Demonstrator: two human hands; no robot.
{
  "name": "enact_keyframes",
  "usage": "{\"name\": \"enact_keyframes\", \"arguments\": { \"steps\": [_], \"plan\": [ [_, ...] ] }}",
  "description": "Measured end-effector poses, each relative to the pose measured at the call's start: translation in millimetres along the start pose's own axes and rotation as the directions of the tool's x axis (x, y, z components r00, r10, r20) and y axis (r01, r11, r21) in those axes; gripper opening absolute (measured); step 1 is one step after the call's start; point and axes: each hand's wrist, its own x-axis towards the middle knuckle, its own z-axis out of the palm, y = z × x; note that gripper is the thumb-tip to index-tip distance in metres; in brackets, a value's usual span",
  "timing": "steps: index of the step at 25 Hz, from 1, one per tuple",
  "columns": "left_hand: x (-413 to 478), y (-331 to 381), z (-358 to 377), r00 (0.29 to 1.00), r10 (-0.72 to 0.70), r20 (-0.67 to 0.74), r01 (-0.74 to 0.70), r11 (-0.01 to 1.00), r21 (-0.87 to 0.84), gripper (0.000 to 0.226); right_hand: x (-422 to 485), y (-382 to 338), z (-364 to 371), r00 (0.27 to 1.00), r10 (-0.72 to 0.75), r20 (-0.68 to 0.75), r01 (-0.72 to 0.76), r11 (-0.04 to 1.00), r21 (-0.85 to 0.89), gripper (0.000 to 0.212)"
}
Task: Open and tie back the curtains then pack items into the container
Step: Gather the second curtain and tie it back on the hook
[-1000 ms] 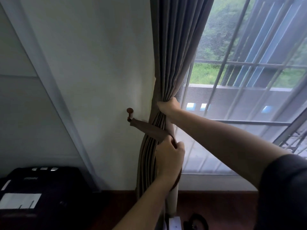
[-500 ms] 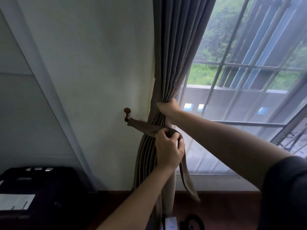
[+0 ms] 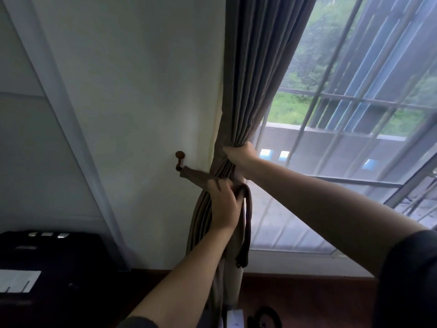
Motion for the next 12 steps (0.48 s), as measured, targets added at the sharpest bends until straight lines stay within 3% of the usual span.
{"name": "enact_keyframes", "arguments": {
  "steps": [2, 4, 8, 12],
  "plan": [
    [0.5, 5.8, 4.0, 0.948, -0.311, -0.060, 0.306, 0.948, -0.089, 0.066, 0.9, 1.1, 0.7, 1.000, -0.015, -0.011, 0.014, 1.000, -0.024, 0.038],
    [2.1, 8.0, 6.5, 0.881, -0.471, -0.055, 0.460, 0.877, -0.137, 0.093, 1.0, 1.4, 0.6, 1.000, -0.010, -0.019, 0.010, 0.999, -0.038, 0.040],
    [2.3, 6.4, 10.4, 0.887, -0.458, 0.055, 0.460, 0.872, -0.167, 0.112, -0.2, 0.5, -0.9, 1.000, 0.004, -0.022, -0.005, 0.999, -0.035, 0.041],
    [6.7, 6.8, 12.0, 0.881, -0.472, 0.012, 0.471, 0.877, -0.094, 0.098, -6.1, -0.1, 3.0, 0.999, 0.016, -0.033, -0.017, 0.999, -0.031, 0.039]
  ]
}}
